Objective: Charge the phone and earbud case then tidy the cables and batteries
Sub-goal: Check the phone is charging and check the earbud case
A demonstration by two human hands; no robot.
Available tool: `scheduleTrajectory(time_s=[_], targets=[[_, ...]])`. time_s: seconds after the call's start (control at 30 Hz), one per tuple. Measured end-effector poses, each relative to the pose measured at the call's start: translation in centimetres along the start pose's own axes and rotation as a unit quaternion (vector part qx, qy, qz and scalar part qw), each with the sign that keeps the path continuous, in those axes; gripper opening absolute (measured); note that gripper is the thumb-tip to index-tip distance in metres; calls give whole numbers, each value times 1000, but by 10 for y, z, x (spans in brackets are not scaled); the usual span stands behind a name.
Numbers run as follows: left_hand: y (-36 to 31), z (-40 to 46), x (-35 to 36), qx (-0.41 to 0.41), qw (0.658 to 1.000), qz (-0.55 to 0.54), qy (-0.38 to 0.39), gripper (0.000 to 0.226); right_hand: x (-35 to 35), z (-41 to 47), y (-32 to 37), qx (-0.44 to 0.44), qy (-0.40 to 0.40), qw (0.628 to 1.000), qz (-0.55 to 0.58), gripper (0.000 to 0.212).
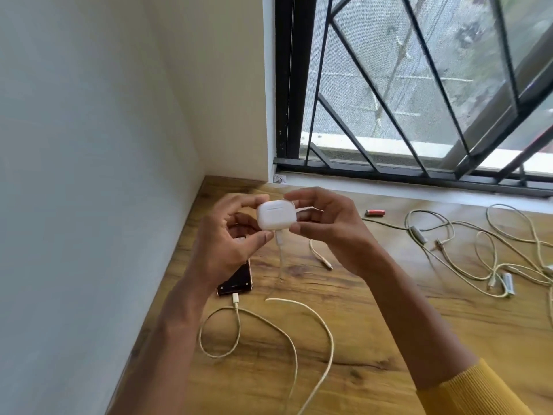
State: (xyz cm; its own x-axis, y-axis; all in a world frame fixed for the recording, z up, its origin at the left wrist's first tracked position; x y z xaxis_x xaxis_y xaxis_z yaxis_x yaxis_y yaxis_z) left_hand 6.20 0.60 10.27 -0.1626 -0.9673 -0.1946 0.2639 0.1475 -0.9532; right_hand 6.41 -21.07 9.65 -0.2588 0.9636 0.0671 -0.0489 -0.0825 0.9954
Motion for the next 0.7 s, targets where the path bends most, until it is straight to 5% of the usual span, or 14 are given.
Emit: scheduleTrajectory(time_s=[0.43,0.7], targets=[[-94,-5,-6,116,986,-104,59,61,6,-15,76,-92,136,975,152,52],[-118,-4,-6,145,981,-105,72,60,11,-16,92,-109,148,967,177,53]])
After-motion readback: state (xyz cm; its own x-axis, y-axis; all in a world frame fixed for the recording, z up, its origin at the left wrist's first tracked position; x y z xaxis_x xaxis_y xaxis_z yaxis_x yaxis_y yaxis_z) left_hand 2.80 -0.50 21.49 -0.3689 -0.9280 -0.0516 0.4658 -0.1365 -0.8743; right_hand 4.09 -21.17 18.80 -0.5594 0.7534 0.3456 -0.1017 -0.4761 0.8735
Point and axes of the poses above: each hand's wrist, its own z-axis towards the middle knuckle, its own x-axis out of the palm, y = z × x, the point moved 2 cm from there along z, towards the middle knuckle, and after that the axes turned 8 degrees about -z, right-handed, at the moved point
